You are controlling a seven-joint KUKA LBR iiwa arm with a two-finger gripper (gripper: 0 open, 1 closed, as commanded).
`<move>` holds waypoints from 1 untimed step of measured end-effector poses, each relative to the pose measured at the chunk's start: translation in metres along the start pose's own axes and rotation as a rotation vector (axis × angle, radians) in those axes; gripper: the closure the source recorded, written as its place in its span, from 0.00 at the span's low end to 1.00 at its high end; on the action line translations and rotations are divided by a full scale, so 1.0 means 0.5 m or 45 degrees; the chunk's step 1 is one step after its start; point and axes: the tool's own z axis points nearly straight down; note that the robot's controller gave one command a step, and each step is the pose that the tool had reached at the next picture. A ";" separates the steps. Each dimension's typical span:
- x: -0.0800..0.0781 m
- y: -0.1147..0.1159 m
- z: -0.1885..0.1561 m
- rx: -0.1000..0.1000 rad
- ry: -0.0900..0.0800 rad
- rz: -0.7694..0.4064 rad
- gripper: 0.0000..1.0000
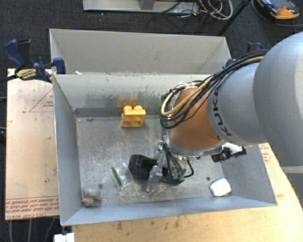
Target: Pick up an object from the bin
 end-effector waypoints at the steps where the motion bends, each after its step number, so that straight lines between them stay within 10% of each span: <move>1: 0.008 -0.002 -0.037 0.007 0.025 0.000 1.00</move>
Offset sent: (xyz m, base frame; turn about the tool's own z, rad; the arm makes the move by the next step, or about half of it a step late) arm -0.0002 -0.0001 0.0294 0.0000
